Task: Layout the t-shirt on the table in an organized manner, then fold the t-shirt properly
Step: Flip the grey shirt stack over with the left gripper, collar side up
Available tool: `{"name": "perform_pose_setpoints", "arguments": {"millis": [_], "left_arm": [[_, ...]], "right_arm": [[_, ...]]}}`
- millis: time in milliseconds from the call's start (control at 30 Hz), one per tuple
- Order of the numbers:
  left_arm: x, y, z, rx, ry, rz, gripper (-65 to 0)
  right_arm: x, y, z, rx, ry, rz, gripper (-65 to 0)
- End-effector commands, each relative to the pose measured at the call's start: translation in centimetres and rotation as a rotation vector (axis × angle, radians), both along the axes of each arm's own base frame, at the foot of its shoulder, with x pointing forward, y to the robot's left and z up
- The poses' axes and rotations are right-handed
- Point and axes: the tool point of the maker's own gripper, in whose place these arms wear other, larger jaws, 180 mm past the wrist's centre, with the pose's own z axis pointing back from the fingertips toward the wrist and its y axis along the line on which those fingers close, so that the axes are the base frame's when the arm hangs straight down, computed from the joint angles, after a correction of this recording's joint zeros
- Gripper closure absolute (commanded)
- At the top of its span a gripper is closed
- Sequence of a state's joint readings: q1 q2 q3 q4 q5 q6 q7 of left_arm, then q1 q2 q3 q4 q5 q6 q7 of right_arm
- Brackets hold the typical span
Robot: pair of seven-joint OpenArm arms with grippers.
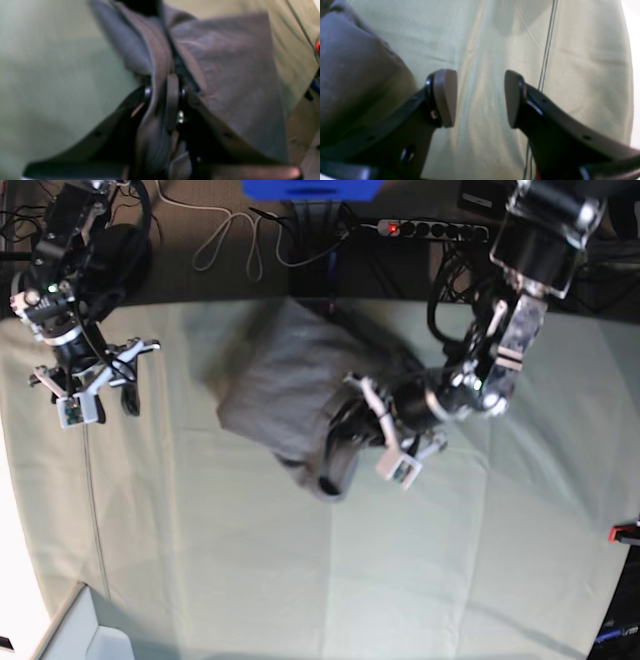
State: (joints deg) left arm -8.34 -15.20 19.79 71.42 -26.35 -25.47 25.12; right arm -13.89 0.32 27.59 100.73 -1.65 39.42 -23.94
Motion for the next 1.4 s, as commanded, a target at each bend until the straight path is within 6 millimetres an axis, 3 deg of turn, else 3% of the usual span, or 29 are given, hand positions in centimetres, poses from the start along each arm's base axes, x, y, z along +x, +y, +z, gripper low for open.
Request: {"name": "perform_pose_setpoints", "arguments": {"millis": [0,133,400,600,833,1100,1367], "left_arm": [[1.6,-1.0,2.1,-0.035,-0.062,-0.02,0.0],[3.0,-3.0,3.5,0.0,-0.112,-0.107,0.0],[5.9,-6.8,1.2,0.241,-0.159,-0.279,0.0],[8.2,-10.7,3.0,0.307,-0.237,-0.327,0.0],[8.1,-14.0,3.3,0.359,-0.304,-0.391,0.0],[7.9,-13.8,0.8,0.368,-0.332,-0.408,0.0],[8.1,-13.7,0.9,0.367,-0.334,-0.401,-0.1]], "right_arm": [[0.6,0.1,1.3,-0.001,-0.051,0.015,-30.6],[0.5,0.1,1.2,-0.001,-0.048,0.015,-30.6],[0.4,0.1,1.1,0.0,-0.044,0.015,-30.6],[0.4,0.1,1.0,0.002,-0.04,0.014,-30.6],[0.4,0.0,1.0,-0.002,-0.04,0.015,-30.6],[0.4,0.0,1.0,-0.001,-0.039,0.015,-30.6],[0.5,0.3,1.0,0.003,-0.041,0.021,-30.6]]}}
